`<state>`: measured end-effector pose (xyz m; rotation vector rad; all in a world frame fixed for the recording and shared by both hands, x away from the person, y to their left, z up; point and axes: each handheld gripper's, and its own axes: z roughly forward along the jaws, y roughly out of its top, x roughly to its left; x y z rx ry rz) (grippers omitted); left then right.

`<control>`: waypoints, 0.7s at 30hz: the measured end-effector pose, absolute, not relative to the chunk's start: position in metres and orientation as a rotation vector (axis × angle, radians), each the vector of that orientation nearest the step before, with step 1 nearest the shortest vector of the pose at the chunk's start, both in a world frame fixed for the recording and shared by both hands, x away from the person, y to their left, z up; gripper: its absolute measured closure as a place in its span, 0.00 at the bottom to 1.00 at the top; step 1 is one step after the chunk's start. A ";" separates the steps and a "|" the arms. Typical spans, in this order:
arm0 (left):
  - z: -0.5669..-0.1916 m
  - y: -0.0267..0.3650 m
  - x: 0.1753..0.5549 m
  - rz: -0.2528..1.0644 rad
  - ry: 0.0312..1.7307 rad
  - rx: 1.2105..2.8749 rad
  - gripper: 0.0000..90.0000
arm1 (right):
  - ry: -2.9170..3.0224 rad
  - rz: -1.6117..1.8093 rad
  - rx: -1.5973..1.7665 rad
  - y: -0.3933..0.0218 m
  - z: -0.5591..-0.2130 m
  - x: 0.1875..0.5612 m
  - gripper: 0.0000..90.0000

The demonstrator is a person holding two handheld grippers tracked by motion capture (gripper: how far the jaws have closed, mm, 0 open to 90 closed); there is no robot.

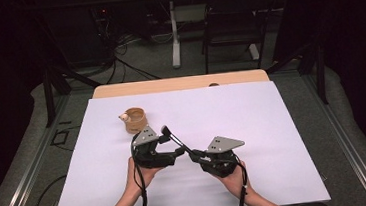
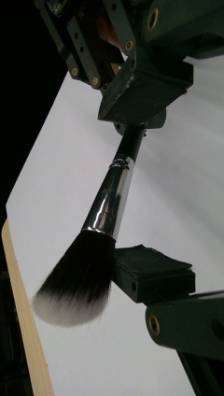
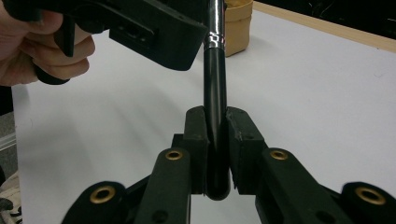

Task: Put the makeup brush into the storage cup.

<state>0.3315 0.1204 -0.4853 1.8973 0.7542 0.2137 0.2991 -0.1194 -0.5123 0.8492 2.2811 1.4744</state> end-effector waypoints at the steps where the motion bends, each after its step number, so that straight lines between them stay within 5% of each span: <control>1: -0.485 0.121 0.332 0.216 0.755 1.898 0.33 | 2.286 1.473 0.850 -0.119 -0.512 0.299 0.88; 21: -0.486 0.126 0.332 0.177 0.752 1.855 0.61 | 2.385 1.438 0.841 -0.112 -0.521 0.302 0.88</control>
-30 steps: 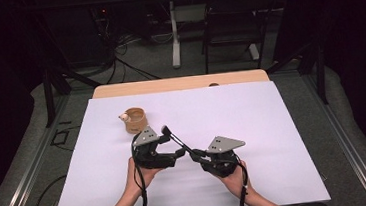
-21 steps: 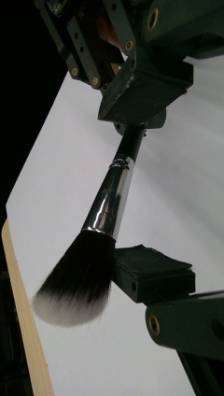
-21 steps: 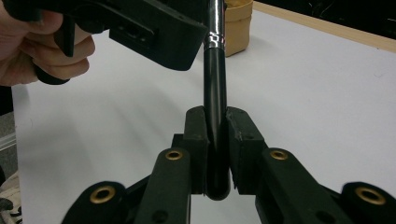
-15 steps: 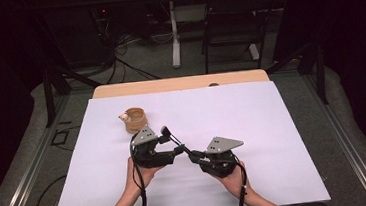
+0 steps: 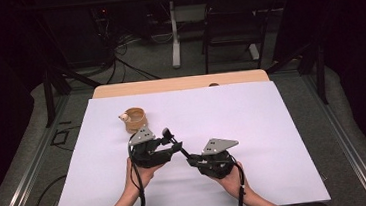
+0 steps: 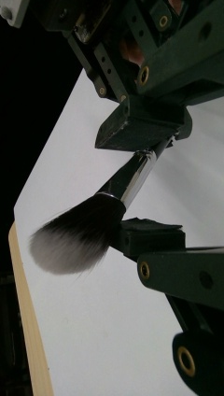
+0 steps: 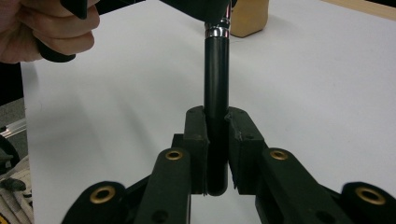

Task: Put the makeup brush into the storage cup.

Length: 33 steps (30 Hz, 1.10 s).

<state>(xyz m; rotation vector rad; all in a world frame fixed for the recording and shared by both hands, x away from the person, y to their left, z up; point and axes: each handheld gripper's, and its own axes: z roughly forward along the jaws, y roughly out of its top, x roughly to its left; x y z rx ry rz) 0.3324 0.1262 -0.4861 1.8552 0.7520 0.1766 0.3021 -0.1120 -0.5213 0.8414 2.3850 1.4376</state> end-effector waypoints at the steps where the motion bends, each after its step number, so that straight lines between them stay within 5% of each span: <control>1: -0.486 0.126 0.332 0.171 0.749 1.854 0.64 | 2.393 1.433 0.841 -0.111 -0.522 0.302 0.88; 16: -0.485 0.126 0.329 0.077 0.673 1.810 0.80 | 2.397 1.427 0.829 -0.108 -0.524 0.303 0.86; 19: -0.482 0.123 0.326 0.097 0.654 1.821 0.86 | 2.390 1.433 0.823 -0.109 -0.523 0.303 0.80; 33: -0.476 0.128 0.324 0.164 0.620 1.865 0.86 | 2.411 1.393 0.903 -0.115 -0.518 0.310 0.29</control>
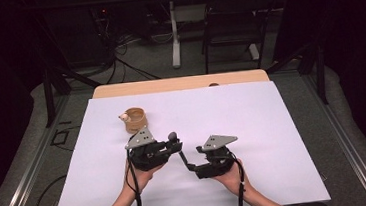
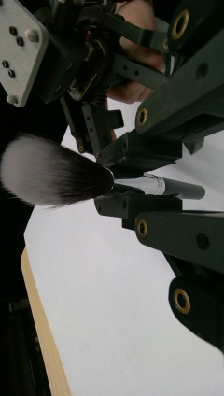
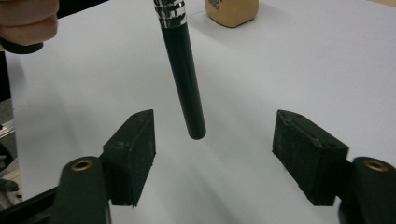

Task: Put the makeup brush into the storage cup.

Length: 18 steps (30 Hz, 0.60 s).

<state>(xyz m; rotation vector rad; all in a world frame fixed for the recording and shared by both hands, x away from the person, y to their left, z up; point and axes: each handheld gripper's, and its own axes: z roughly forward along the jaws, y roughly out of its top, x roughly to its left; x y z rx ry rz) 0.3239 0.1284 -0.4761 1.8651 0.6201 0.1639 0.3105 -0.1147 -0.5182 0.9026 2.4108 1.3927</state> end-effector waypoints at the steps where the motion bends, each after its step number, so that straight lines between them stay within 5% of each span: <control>1: -0.476 0.129 0.324 0.167 0.619 1.867 0.86 | 2.406 1.394 0.900 -0.116 -0.518 0.311 0.27; 18: -0.475 0.137 0.322 0.231 0.610 1.906 0.86 | 2.424 1.447 0.842 -0.142 -0.508 0.316 0.04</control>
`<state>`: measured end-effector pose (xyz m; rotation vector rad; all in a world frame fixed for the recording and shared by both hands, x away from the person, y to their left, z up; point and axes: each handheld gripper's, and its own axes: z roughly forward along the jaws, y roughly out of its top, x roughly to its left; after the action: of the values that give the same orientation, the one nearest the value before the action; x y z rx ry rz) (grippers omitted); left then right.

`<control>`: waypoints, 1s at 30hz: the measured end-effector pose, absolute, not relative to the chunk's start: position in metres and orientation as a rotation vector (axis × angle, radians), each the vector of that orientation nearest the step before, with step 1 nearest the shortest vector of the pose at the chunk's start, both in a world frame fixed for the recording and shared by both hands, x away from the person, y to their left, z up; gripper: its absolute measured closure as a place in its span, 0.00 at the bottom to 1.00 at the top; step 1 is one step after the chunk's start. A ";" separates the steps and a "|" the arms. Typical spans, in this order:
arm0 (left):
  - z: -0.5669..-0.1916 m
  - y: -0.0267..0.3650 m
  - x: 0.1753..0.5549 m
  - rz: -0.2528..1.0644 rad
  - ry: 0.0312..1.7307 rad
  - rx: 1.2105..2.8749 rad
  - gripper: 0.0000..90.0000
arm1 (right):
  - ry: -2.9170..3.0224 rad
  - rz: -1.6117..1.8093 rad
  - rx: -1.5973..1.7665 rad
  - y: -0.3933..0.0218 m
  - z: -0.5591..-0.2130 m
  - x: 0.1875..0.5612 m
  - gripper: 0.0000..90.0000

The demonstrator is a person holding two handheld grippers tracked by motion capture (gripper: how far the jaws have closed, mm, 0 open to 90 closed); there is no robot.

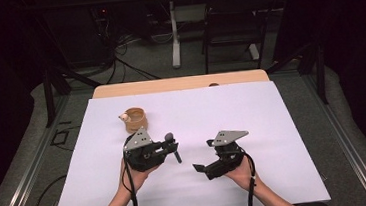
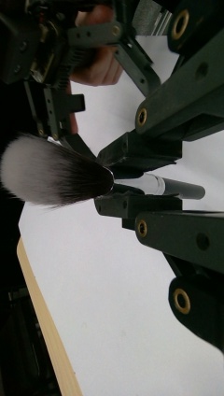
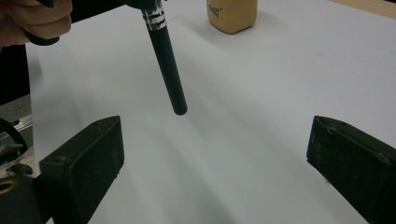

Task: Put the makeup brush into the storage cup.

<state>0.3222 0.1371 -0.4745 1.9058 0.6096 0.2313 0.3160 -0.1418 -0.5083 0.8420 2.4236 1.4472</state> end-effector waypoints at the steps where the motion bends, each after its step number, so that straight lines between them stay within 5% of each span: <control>1: -0.474 0.138 0.322 0.233 0.612 1.908 0.86 | 2.413 1.451 0.838 -0.145 -0.507 0.316 0.04; 30: -0.477 0.153 0.323 0.268 0.641 1.922 0.86 | 2.155 1.512 0.699 -0.222 -0.498 0.279 0.00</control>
<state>0.3230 0.1530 -0.4766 1.9224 0.6406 0.2679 0.2789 -0.2218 -0.4985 0.6986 2.1549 1.5117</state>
